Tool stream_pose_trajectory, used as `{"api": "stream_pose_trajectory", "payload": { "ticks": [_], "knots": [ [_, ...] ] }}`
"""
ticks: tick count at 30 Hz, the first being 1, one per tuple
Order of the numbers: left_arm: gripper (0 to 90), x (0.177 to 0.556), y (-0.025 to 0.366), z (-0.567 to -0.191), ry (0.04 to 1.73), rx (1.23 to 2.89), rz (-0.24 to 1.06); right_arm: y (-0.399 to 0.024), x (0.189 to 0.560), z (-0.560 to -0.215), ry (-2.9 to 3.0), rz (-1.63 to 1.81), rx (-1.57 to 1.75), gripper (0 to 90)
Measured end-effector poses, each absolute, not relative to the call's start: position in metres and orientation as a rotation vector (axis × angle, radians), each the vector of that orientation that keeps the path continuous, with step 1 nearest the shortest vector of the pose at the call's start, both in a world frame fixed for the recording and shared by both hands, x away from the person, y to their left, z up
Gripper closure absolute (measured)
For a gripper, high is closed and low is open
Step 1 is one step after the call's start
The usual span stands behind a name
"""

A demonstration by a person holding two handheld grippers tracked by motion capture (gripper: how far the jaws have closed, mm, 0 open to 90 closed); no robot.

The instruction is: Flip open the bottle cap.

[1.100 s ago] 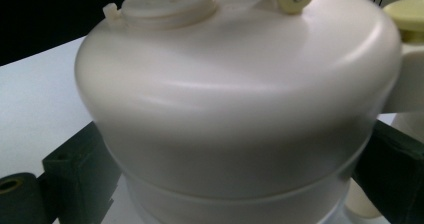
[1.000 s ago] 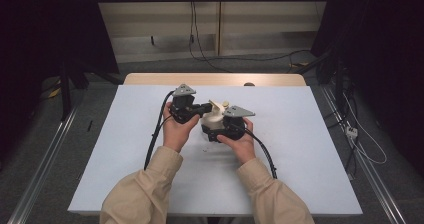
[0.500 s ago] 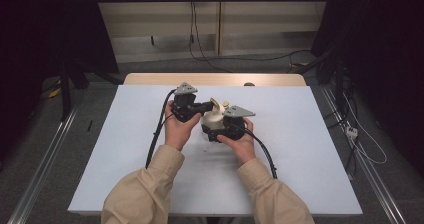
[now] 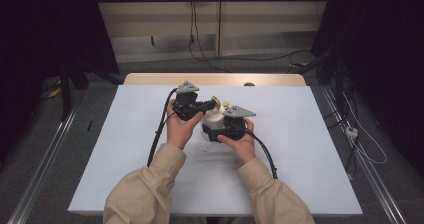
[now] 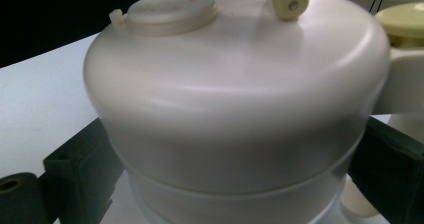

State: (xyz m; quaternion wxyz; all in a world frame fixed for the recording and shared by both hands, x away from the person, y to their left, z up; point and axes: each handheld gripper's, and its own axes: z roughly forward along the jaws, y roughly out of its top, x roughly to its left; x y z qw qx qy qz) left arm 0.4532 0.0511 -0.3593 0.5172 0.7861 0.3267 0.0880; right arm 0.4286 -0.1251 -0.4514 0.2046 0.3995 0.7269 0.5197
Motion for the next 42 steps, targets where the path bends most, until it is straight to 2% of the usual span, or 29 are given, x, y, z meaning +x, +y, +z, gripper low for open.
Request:
{"api": "stream_pose_trajectory", "payload": {
  "ticks": [21, 25, 28, 30, 32, 37, 39, 42],
  "knots": [
    [89.4, 0.460, 0.045, -0.361, 0.791, 1.877, 0.197, -0.127, 0.427, -0.450, 2.024, 1.460, 1.118, 4.6],
    [86.3, 0.458, 0.047, -0.359, 0.787, 1.878, 0.204, -0.129, 0.426, -0.450, 2.032, 1.458, 1.120, 4.7],
    [79.0, 0.453, 0.051, -0.356, 0.774, 1.874, 0.215, -0.129, 0.425, -0.449, 2.039, 1.445, 1.114, 5.0],
    [69.0, 0.449, 0.056, -0.353, 0.774, 1.877, 0.239, -0.129, 0.425, -0.450, 2.061, 1.425, 1.115, 4.7],
    [67.1, 0.446, 0.061, -0.353, 0.767, 1.871, 0.226, -0.130, 0.425, -0.452, 2.077, 1.419, 1.127, 4.5],
    [41.7, 0.437, 0.072, -0.358, 0.793, 1.860, 0.246, -0.130, 0.422, -0.453, 2.088, 1.396, 1.141, 4.7],
    [38.0, 0.434, 0.078, -0.360, 0.791, 1.857, 0.245, -0.130, 0.421, -0.452, 2.088, 1.390, 1.139, 5.2],
    [25.8, 0.430, 0.088, -0.363, 0.799, 1.852, 0.266, -0.132, 0.419, -0.454, 2.093, 1.384, 1.141, 5.2]
  ]
}}
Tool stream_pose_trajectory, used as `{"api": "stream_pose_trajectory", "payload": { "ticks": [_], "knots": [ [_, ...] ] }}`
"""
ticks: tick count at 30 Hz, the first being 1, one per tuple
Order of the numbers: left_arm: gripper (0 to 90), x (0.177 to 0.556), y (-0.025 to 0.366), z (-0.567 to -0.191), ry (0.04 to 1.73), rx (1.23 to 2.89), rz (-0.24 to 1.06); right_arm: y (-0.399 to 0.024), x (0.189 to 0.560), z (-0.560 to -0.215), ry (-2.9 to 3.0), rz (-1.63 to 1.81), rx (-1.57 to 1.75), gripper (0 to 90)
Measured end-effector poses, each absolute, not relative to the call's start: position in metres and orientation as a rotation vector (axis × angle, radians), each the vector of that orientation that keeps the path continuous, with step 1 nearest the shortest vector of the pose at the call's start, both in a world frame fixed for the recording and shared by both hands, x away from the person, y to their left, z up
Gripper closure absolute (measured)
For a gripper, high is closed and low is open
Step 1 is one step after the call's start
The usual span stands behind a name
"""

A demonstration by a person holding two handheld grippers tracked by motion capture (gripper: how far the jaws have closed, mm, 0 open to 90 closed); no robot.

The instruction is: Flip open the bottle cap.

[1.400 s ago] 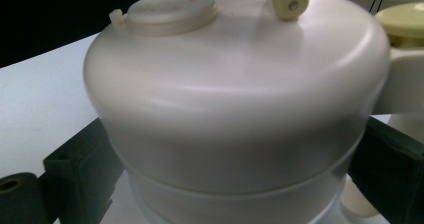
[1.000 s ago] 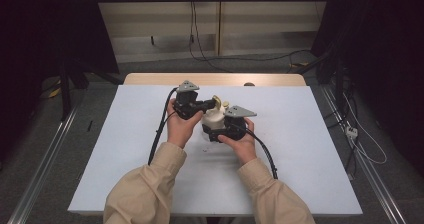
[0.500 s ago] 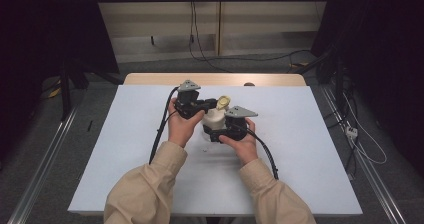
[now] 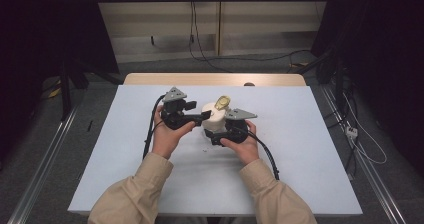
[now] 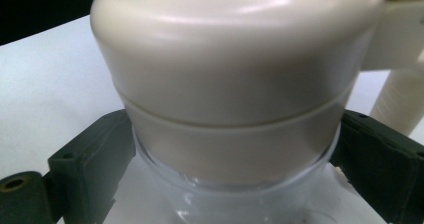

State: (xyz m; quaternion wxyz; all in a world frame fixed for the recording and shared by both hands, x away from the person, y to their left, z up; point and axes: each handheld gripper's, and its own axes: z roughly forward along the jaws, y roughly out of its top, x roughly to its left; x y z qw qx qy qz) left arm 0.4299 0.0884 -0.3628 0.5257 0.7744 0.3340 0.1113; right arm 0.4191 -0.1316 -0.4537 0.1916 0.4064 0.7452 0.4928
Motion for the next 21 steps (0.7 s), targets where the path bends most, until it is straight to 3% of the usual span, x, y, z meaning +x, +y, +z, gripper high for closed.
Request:
{"api": "stream_pose_trajectory", "payload": {
  "ticks": [4, 12, 21],
  "knots": [
    [17.4, 0.423, 0.102, -0.368, 0.814, 1.850, 0.287, -0.136, 0.415, -0.454, 2.097, 1.373, 1.146, 5.3],
    [9.7, 0.409, 0.130, -0.382, 0.820, 1.850, 0.301, -0.150, 0.403, -0.451, 2.087, 1.353, 1.159, 6.4],
    [8.1, 0.398, 0.158, -0.397, 0.825, 1.836, 0.249, -0.160, 0.389, -0.446, 2.089, 1.365, 1.138, 6.0]
  ]
}}
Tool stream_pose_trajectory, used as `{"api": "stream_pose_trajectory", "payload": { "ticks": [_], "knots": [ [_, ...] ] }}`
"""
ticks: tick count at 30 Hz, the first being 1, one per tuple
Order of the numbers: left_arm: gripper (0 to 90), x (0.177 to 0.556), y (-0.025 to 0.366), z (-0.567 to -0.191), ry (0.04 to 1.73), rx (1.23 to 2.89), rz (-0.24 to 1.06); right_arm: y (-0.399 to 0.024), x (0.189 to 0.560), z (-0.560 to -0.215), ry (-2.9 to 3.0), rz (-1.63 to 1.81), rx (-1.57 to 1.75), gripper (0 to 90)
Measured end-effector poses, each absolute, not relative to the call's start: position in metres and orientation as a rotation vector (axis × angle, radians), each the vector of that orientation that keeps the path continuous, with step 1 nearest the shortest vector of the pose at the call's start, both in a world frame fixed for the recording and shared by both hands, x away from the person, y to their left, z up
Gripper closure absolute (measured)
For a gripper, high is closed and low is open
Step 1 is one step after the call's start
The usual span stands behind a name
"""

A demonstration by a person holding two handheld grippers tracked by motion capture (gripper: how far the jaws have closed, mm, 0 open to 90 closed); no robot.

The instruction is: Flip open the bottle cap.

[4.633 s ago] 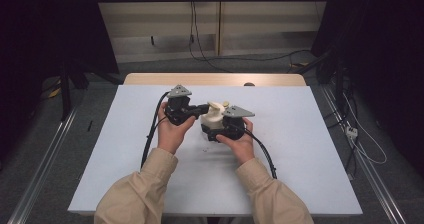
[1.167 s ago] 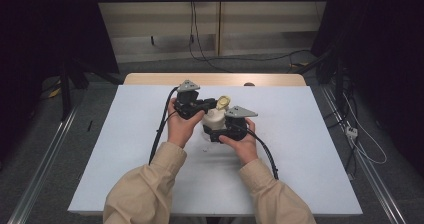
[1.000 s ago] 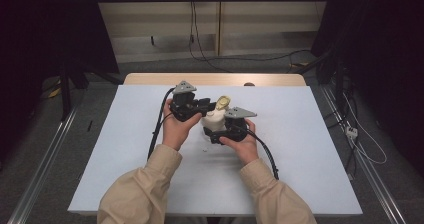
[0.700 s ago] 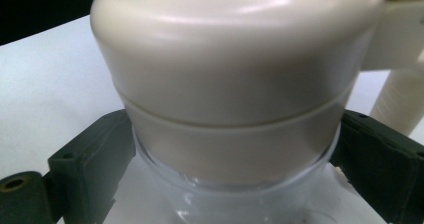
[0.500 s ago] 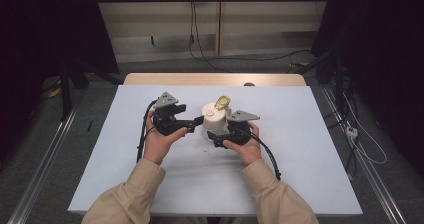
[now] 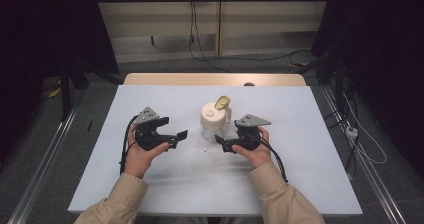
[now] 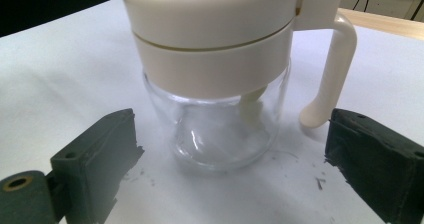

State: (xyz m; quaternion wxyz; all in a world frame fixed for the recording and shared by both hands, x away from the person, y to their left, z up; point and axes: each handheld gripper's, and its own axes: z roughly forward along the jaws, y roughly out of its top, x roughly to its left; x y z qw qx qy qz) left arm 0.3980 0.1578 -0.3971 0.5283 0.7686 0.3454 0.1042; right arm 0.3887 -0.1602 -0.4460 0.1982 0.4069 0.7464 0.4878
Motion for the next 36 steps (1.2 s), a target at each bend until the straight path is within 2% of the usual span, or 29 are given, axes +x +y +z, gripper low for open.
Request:
{"api": "stream_pose_trajectory", "payload": {
  "ticks": [14, 36],
  "knots": [
    [6.4, 0.387, 0.191, -0.415, 0.870, 1.819, 0.255, -0.181, 0.364, -0.438, 2.068, 1.387, 1.129, 5.8],
    [6.1, 0.371, 0.215, -0.420, 0.882, 1.816, 0.294, -0.206, 0.332, -0.439, 2.072, 1.390, 1.104, 6.3]
  ]
}}
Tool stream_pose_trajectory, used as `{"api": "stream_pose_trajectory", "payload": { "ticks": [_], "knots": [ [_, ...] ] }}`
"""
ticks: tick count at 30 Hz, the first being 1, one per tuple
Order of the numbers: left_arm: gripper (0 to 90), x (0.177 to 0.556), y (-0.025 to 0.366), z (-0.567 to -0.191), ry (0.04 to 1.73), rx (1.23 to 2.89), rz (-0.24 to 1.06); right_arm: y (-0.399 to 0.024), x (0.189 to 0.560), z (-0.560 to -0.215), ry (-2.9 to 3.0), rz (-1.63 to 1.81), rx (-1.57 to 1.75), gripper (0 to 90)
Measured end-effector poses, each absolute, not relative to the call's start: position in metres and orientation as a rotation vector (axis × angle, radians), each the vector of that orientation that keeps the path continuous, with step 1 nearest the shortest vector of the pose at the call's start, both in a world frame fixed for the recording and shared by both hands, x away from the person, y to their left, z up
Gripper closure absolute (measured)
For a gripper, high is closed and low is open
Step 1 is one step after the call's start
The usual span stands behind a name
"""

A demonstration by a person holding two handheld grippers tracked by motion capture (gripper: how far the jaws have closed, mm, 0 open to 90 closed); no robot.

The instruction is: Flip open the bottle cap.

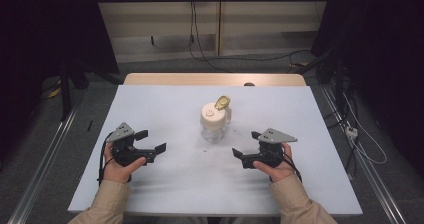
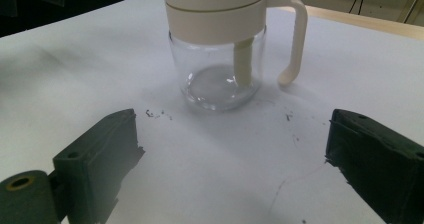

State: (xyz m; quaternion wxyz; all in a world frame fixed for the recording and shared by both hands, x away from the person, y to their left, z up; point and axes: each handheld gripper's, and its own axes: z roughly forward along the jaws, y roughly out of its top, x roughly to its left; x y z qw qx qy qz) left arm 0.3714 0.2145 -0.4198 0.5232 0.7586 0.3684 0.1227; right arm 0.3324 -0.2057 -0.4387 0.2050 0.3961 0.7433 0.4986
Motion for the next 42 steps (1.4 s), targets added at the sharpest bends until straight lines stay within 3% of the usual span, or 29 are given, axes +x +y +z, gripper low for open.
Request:
{"api": "stream_pose_trajectory", "payload": {
  "ticks": [42],
  "knots": [
    [6.1, 0.362, 0.231, -0.428, 0.891, 1.840, 0.338, -0.267, 0.290, -0.449, 2.019, 1.356, 1.150, 6.4]
  ]
}}
